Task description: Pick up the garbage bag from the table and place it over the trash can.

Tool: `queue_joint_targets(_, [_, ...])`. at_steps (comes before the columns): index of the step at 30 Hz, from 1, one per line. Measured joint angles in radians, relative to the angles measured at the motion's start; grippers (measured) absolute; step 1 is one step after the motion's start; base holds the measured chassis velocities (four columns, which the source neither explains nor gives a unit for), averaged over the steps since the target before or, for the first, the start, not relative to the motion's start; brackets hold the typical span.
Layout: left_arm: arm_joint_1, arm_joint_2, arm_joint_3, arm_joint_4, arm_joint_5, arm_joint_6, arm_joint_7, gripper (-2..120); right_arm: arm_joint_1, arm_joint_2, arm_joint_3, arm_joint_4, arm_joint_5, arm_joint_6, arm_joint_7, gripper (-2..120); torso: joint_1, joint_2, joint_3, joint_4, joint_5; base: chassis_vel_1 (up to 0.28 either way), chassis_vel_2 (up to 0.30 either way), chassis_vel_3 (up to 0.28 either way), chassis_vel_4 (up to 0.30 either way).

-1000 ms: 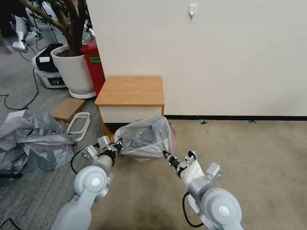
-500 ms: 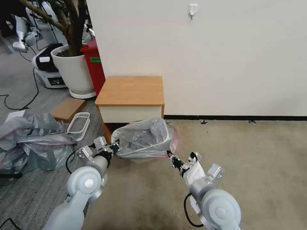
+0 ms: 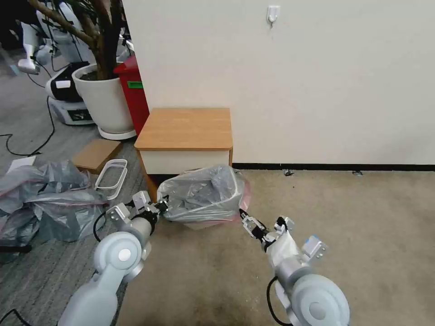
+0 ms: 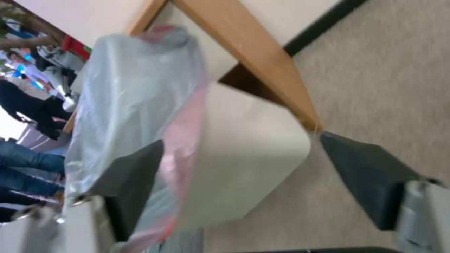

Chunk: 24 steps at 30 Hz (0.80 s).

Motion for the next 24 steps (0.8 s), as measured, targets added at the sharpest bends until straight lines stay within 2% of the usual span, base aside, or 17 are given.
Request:
queue_joint_targets(2, [0.007, 0.035, -0.010, -0.004, -0.010, 0.009, 0.044, 4, 0.005, -0.037, 0.027, -0.014, 0.002, 0.021, -0.077, 98, 0.000, 0.000, 0.000, -0.0001, 0.0000, 0.000, 0.000, 0.000, 0.000])
queue_joint_targets(4, [0.021, 0.074, -0.025, -0.012, -0.017, 0.018, 0.099, 4, 0.022, -0.082, 0.060, -0.044, 0.028, 0.040, -0.197, 100, 0.000, 0.000, 0.000, 0.0000, 0.0001, 0.000, 0.000, 0.000, 0.000])
queue_joint_targets(5, [0.021, 0.074, -0.025, -0.012, -0.017, 0.018, 0.099, 4, 0.022, -0.082, 0.060, -0.044, 0.028, 0.040, -0.197, 100, 0.000, 0.000, 0.000, 0.0000, 0.0001, 0.000, 0.000, 0.000, 0.000])
queue_joint_targets(7, [0.033, 0.106, -0.040, -0.013, -0.019, 0.019, 0.141, 4, 0.045, -0.133, 0.094, -0.082, 0.077, 0.045, -0.319, 100, 0.000, 0.000, 0.000, 0.0001, 0.0001, 0.000, 0.000, 0.000, 0.000])
queue_joint_targets(8, [0.033, 0.106, -0.040, -0.013, -0.019, 0.019, 0.141, 4, 0.045, -0.133, 0.094, -0.082, 0.077, 0.045, -0.319, 100, 0.000, 0.000, 0.000, 0.0001, 0.0001, 0.000, 0.000, 0.000, 0.000])
queue_joint_targets(11, [0.053, 0.147, -0.063, -0.013, -0.019, 0.018, 0.206, 4, 0.086, -0.194, 0.122, -0.156, 0.142, 0.033, -0.437, 100, 0.000, 0.000, 0.000, 0.0001, 0.0001, 0.000, 0.000, 0.000, 0.000])
queue_joint_targets(12, [0.053, 0.147, -0.063, -0.013, -0.019, 0.018, 0.206, 4, 0.086, -0.194, 0.122, -0.156, 0.142, 0.033, -0.437, 100, 0.000, 0.000, 0.000, 0.0001, 0.0001, 0.000, 0.000, 0.000, 0.000])
queue_joint_targets(15, [0.072, 0.186, -0.086, -0.013, -0.019, 0.005, 0.257, 4, 0.127, -0.260, 0.139, -0.269, 0.189, -0.011, -0.707, 100, 0.000, 0.000, 0.000, 0.0002, 0.0002, 0.000, 0.000, 0.000, 0.000])
queue_joint_targets(16, [0.075, 0.194, -0.089, -0.013, -0.019, 0.000, 0.269, 4, 0.134, -0.272, 0.141, -0.287, 0.189, -0.026, -0.764, 99, 0.000, 0.000, 0.000, 0.0001, 0.0002, 0.000, 0.000, 0.000, 0.000])
queue_joint_targets(17, [0.075, 0.194, -0.089, -0.013, -0.019, 0.000, 0.269, 4, 0.134, -0.272, 0.141, -0.287, 0.189, -0.026, -0.764, 99, 0.000, 0.000, 0.000, 0.0001, 0.0002, 0.000, 0.000, 0.000, 0.000])
queue_joint_targets(20, [0.081, 0.216, -0.096, -0.019, -0.019, -0.017, 0.293, 4, 0.165, -0.305, 0.141, -0.338, 0.183, -0.072, -0.893, 97, 0.000, 0.000, 0.000, 0.0000, 0.0001, 0.000, 0.000, 0.000, 0.000])
queue_joint_targets(24, [0.086, 0.223, -0.096, -0.028, -0.013, -0.023, 0.302, 4, 0.194, -0.322, 0.118, -0.351, 0.182, -0.081, -0.898, 92, 0.000, 0.000, 0.000, 0.0000, 0.0000, 0.000, 0.000, 0.000, 0.000])
